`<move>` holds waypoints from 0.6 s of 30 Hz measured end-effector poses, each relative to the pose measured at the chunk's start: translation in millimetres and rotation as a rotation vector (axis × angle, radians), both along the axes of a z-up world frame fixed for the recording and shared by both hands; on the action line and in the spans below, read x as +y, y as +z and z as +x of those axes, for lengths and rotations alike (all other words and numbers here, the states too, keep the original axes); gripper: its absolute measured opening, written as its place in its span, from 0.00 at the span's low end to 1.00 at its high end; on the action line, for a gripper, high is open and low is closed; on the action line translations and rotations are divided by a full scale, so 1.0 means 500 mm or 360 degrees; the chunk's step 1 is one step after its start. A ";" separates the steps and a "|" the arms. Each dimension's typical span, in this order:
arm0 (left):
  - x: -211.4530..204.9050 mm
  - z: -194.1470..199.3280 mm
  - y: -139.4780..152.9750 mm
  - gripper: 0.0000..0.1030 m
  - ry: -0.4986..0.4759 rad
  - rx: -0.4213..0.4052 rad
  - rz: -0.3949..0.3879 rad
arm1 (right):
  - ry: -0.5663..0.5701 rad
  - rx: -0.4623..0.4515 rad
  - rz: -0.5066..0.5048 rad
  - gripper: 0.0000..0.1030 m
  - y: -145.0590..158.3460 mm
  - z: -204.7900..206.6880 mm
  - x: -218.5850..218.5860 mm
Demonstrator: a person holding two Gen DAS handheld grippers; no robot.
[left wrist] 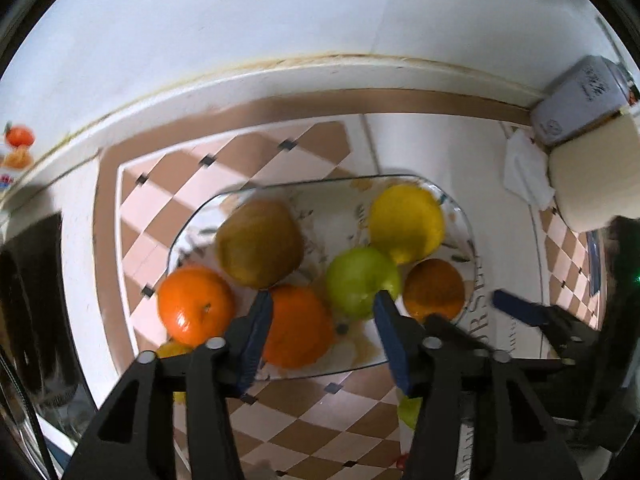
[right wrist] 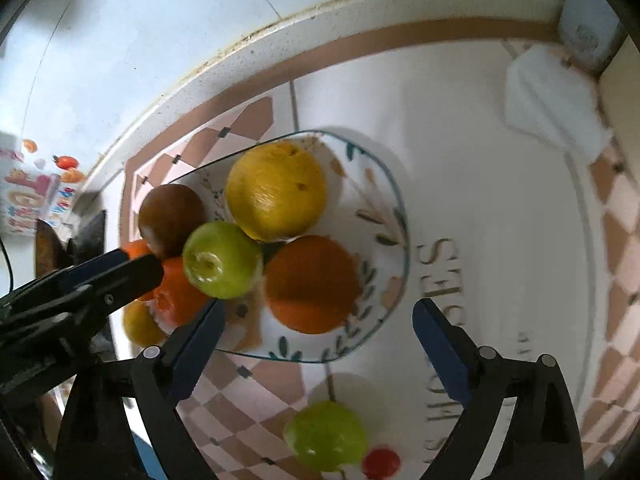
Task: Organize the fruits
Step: 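Set the green apple and orange onto the white plate and open both tools, then lift both open tools away from the plate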
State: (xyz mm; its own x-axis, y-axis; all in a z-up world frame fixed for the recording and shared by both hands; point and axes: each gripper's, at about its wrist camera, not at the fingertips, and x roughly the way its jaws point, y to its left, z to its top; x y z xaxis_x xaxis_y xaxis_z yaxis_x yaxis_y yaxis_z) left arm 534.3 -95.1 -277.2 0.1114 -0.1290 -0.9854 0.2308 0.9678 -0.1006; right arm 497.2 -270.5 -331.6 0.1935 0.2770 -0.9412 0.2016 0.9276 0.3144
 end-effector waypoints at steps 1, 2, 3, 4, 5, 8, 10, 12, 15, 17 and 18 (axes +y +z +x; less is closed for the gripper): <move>0.010 -0.006 0.000 0.67 0.0018 -0.0014 0.0001 | 0.0014 -0.0001 -0.0051 0.94 0.007 -0.003 0.005; 0.018 -0.011 0.000 0.75 0.0034 -0.0026 0.0013 | 0.0028 0.0000 -0.0094 0.94 0.013 -0.006 0.010; 0.027 -0.017 0.001 0.85 0.0052 -0.0039 0.0025 | 0.0038 -0.0001 -0.0134 0.94 0.020 -0.010 0.013; 0.035 -0.024 0.003 0.87 0.0065 -0.0057 0.0036 | 0.0052 -0.0007 -0.0177 0.94 0.027 -0.015 0.019; 0.044 -0.030 0.006 0.87 0.0078 -0.0073 0.0047 | 0.0067 -0.0010 -0.0209 0.94 0.032 -0.019 0.024; 0.069 -0.051 0.016 0.91 0.0120 -0.0119 0.0072 | 0.0084 -0.0031 -0.0264 0.94 0.053 -0.035 0.030; 0.085 -0.068 0.027 0.92 0.0147 -0.0142 0.0071 | 0.0096 -0.0050 -0.0283 0.94 0.070 -0.046 0.033; 0.097 -0.086 0.044 0.92 0.0165 -0.0172 0.0067 | 0.0106 -0.0073 -0.0297 0.94 0.089 -0.058 0.038; 0.110 -0.113 0.073 0.92 0.0188 -0.0231 0.0073 | 0.0122 -0.0123 -0.0321 0.94 0.124 -0.082 0.051; 0.119 -0.136 0.100 0.92 0.0205 -0.0292 0.0074 | 0.0129 -0.0163 -0.0340 0.94 0.152 -0.102 0.057; 0.123 -0.148 0.113 0.92 0.0212 -0.0322 0.0080 | 0.0136 -0.0186 -0.0347 0.94 0.167 -0.115 0.062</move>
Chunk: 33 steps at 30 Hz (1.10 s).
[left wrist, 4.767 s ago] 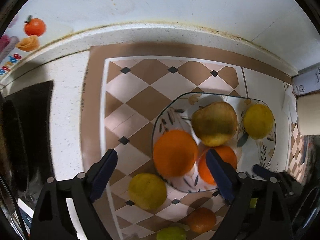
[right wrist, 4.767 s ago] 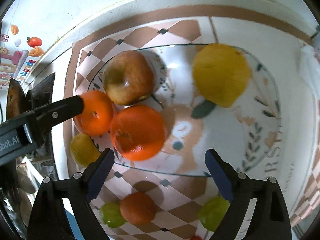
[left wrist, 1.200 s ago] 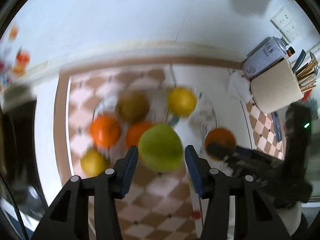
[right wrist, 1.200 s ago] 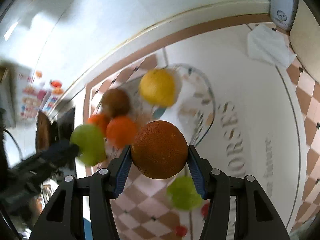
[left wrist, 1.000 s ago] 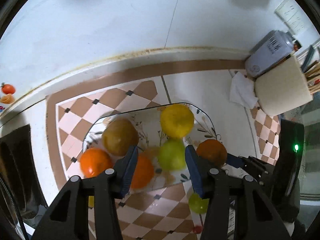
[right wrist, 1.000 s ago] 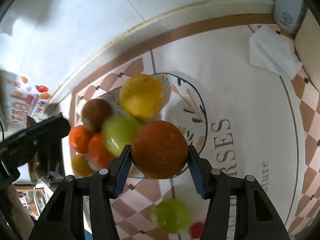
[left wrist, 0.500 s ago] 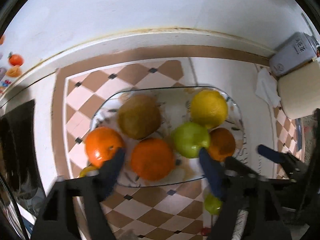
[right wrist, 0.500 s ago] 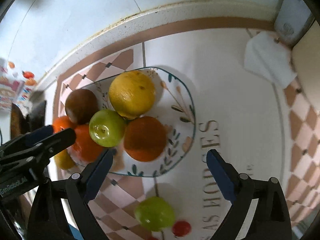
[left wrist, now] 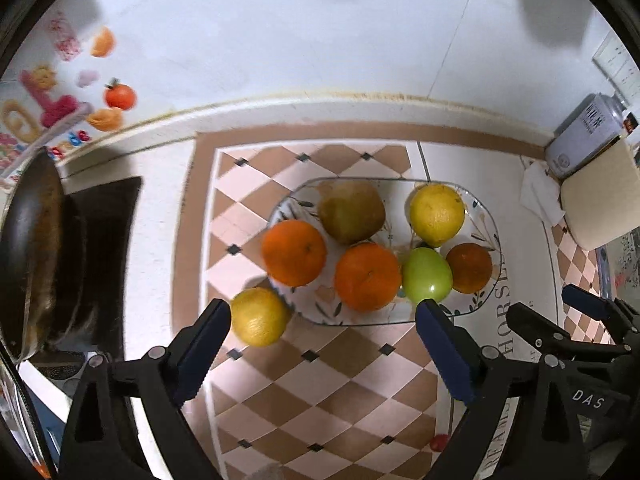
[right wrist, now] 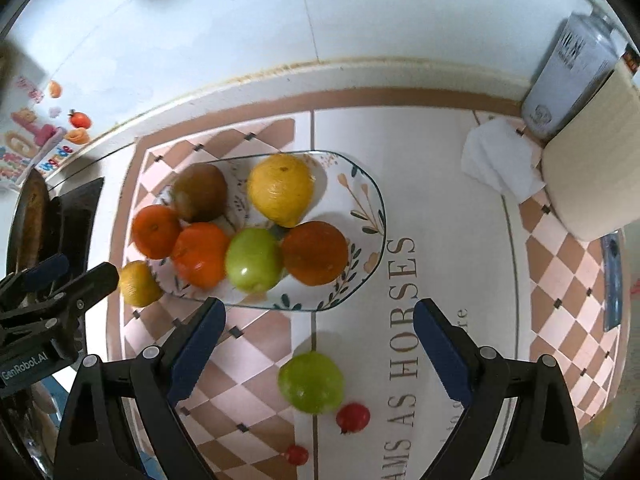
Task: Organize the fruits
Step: 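Lift both open tools away from the plate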
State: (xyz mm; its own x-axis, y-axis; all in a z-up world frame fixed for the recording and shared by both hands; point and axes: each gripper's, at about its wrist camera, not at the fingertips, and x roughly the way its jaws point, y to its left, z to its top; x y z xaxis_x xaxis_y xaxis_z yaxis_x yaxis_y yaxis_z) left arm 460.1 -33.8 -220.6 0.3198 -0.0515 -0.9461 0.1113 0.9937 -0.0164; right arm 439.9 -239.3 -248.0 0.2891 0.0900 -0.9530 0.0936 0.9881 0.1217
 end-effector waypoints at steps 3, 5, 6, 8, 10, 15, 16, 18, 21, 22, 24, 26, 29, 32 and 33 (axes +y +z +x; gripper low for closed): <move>0.012 -0.031 0.034 0.92 0.0024 -0.0072 0.0007 | 0.0013 -0.0050 -0.0013 0.94 0.029 -0.022 0.015; 0.023 -0.056 0.059 0.92 0.0045 -0.0122 -0.0008 | 0.0013 -0.0093 -0.0033 0.94 0.058 -0.050 0.021; 0.026 -0.065 0.068 0.92 0.0051 -0.0139 -0.0017 | 0.0015 -0.0112 -0.0038 0.94 0.068 -0.060 0.024; 0.033 -0.086 0.090 0.92 0.0063 -0.0176 -0.0030 | 0.0016 -0.0152 -0.0043 0.94 0.093 -0.083 0.029; 0.038 -0.108 0.112 0.92 0.0069 -0.0215 -0.0036 | 0.0014 -0.0182 -0.0048 0.94 0.115 -0.106 0.033; 0.040 -0.154 0.156 0.92 0.0064 -0.0304 -0.0050 | -0.0001 -0.0262 -0.0061 0.94 0.164 -0.157 0.037; 0.040 -0.162 0.163 0.92 0.0059 -0.0321 -0.0055 | -0.0002 -0.0283 -0.0073 0.94 0.176 -0.167 0.039; 0.040 -0.177 0.177 0.92 0.0059 -0.0349 -0.0060 | -0.0011 -0.0315 -0.0069 0.94 0.195 -0.182 0.038; 0.039 -0.193 0.192 0.92 0.0059 -0.0396 -0.0058 | -0.0023 -0.0351 -0.0049 0.94 0.217 -0.201 0.039; 0.039 -0.197 0.195 0.92 0.0061 -0.0403 -0.0059 | -0.0028 -0.0363 -0.0041 0.94 0.223 -0.206 0.038; 0.039 -0.200 0.198 0.92 0.0060 -0.0414 -0.0059 | -0.0034 -0.0375 -0.0035 0.94 0.230 -0.213 0.038; 0.038 -0.202 0.198 0.92 0.0060 -0.0421 -0.0059 | -0.0035 -0.0380 -0.0022 0.94 0.233 -0.216 0.039; 0.039 -0.201 0.196 0.92 0.0062 -0.0411 -0.0057 | -0.0048 -0.0382 -0.0004 0.94 0.230 -0.217 0.038; 0.041 -0.189 0.183 0.93 0.0085 -0.0375 -0.0061 | -0.0064 -0.0386 0.0014 0.94 0.213 -0.208 0.030; 0.043 -0.181 0.174 1.00 0.0090 -0.0345 -0.0068 | -0.0066 -0.0380 0.0015 0.94 0.206 -0.205 0.028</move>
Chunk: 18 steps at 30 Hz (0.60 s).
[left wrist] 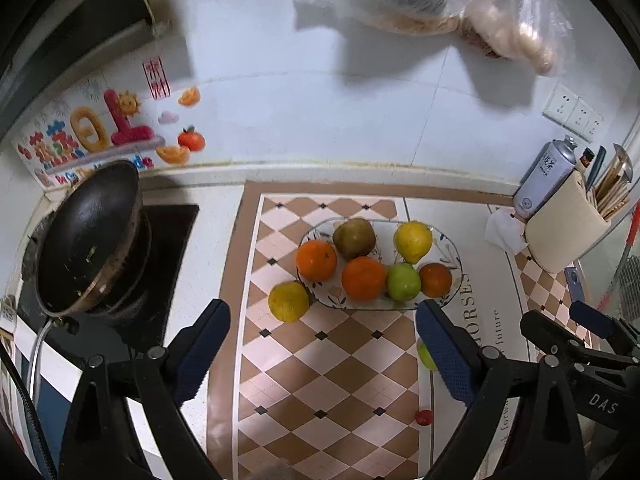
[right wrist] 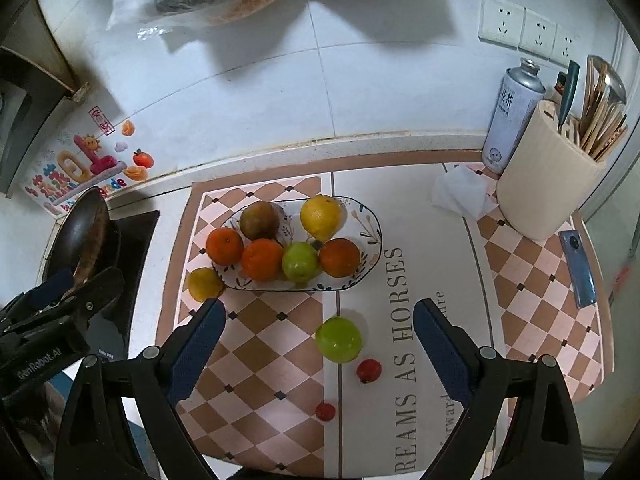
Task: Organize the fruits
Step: 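Lift both open tools away from the plate, then grasp the green lime with the right tool while the left tool grasps the yellow citrus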
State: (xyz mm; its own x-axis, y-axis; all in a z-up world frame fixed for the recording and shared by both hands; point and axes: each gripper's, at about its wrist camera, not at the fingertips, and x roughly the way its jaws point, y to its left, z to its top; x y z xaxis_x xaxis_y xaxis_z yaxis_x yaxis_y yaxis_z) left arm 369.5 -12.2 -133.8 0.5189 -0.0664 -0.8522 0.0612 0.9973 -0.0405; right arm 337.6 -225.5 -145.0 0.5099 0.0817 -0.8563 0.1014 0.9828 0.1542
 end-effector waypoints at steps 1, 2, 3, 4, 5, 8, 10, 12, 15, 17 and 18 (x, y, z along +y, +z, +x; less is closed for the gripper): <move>0.003 0.008 -0.010 1.00 0.0007 0.0021 0.0000 | -0.0003 0.0021 0.0013 0.94 -0.016 0.007 -0.006; 0.007 0.015 -0.021 1.00 0.0020 0.0037 0.0008 | -0.0007 0.0038 0.0028 0.94 -0.030 0.013 -0.012; 0.012 0.022 -0.032 1.00 0.0037 0.0052 0.0020 | -0.0012 0.0064 0.0040 0.94 -0.046 0.020 -0.018; 0.021 0.032 -0.048 1.00 0.0061 0.0078 0.0036 | -0.0018 0.0112 0.0056 0.94 -0.070 0.029 -0.025; 0.029 0.039 -0.064 1.00 0.0083 0.0105 0.0048 | -0.0020 0.0152 0.0071 0.94 -0.092 0.036 -0.031; 0.065 0.071 -0.122 1.00 0.0151 0.0221 0.0070 | -0.0032 0.0291 0.0134 0.94 -0.172 0.058 -0.043; 0.095 0.093 -0.163 1.00 0.0204 0.0303 0.0057 | -0.0037 0.0385 0.0152 0.94 -0.235 0.072 -0.044; 0.122 0.113 -0.206 1.00 0.0254 0.0380 0.0063 | -0.0026 0.0462 0.0171 0.94 -0.287 0.083 -0.040; 0.148 0.143 -0.269 1.00 0.0293 0.0507 0.0074 | -0.0011 0.0570 0.0192 0.92 -0.360 0.102 -0.030; 0.152 0.159 -0.300 1.00 0.0289 0.0567 0.0068 | -0.0003 0.0614 0.0205 0.83 -0.394 0.109 -0.023; 0.149 0.166 -0.312 1.00 0.0275 0.0583 0.0073 | 0.0005 0.0621 0.0211 0.80 -0.402 0.112 -0.020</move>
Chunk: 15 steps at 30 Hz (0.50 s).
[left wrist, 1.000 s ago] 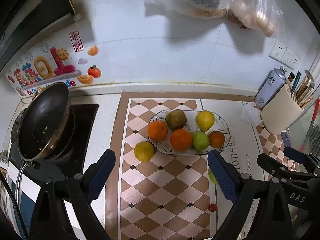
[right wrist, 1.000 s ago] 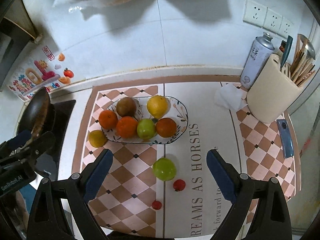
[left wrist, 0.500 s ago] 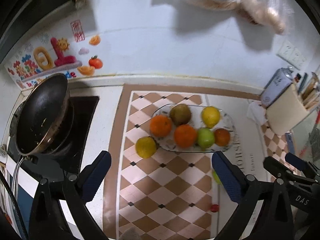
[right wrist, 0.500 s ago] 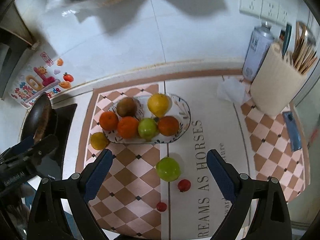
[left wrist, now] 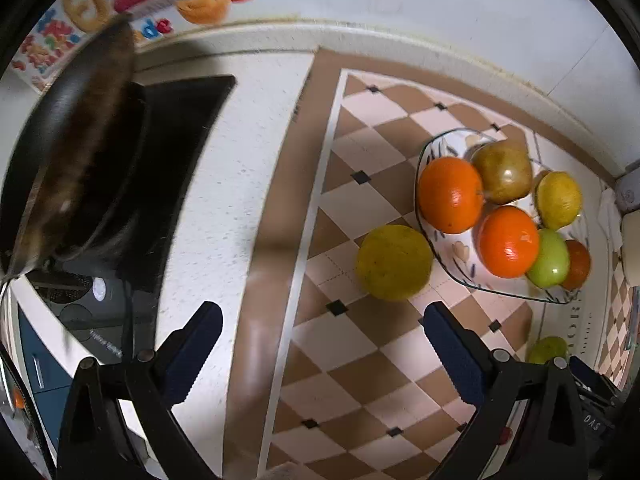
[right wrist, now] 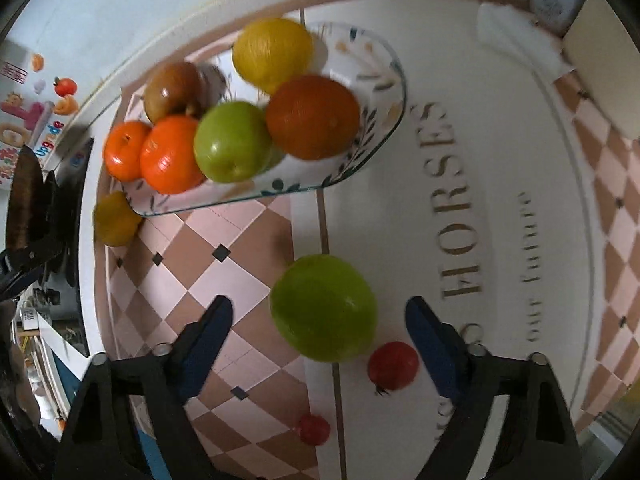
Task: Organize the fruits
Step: 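Grasp the green lime with the right tool while the left tool grasps the yellow citrus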
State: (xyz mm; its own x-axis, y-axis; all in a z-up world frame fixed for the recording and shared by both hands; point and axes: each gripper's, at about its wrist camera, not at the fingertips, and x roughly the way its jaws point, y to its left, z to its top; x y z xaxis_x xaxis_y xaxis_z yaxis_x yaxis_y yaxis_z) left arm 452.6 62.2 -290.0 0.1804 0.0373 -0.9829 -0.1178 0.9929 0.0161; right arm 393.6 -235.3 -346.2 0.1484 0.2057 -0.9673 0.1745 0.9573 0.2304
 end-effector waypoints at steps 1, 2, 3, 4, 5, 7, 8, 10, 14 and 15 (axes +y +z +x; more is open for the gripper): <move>-0.008 0.010 -0.013 1.00 -0.0034 0.0020 0.0005 | 0.0007 0.0004 0.0005 0.75 -0.008 0.002 0.003; -0.017 0.017 -0.024 1.00 -0.0071 0.0035 0.0011 | 0.0014 0.0009 0.0005 0.73 -0.016 0.004 0.006; -0.028 0.026 -0.035 1.00 -0.0115 0.0050 0.0019 | 0.0023 0.0018 0.0005 0.72 -0.023 0.006 0.009; -0.040 0.034 -0.048 1.00 -0.0166 0.0066 0.0033 | 0.0033 0.0020 -0.0001 0.72 -0.029 0.006 0.011; -0.051 0.042 -0.061 1.00 -0.0213 0.0080 0.0038 | 0.0043 0.0020 -0.0005 0.72 -0.032 0.007 0.012; -0.066 0.057 -0.084 1.00 -0.0279 0.0115 -0.0004 | 0.0062 0.0027 -0.0011 0.71 -0.039 0.009 0.015; -0.070 0.062 -0.093 1.00 -0.0290 0.0124 -0.0034 | 0.0069 0.0031 -0.0014 0.71 -0.042 0.010 0.016; -0.073 0.072 -0.107 0.97 -0.0289 0.0129 -0.0134 | 0.0084 0.0044 -0.0020 0.71 -0.048 0.010 0.018; -0.069 0.084 -0.113 0.72 -0.0257 0.0095 -0.0322 | 0.0113 0.0056 -0.0030 0.67 -0.056 0.009 0.024; -0.069 0.085 -0.115 0.68 -0.0261 0.0091 -0.0324 | 0.0121 0.0059 -0.0029 0.66 -0.057 0.009 0.026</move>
State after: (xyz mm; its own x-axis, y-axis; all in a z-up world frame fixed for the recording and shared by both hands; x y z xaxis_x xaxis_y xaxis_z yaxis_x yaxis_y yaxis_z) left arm 495.1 27.8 -347.4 0.1116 -0.1872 -0.9760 0.0402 0.9821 -0.1838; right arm 397.9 -222.0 -374.8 0.0971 0.1975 -0.9755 0.1093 0.9721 0.2077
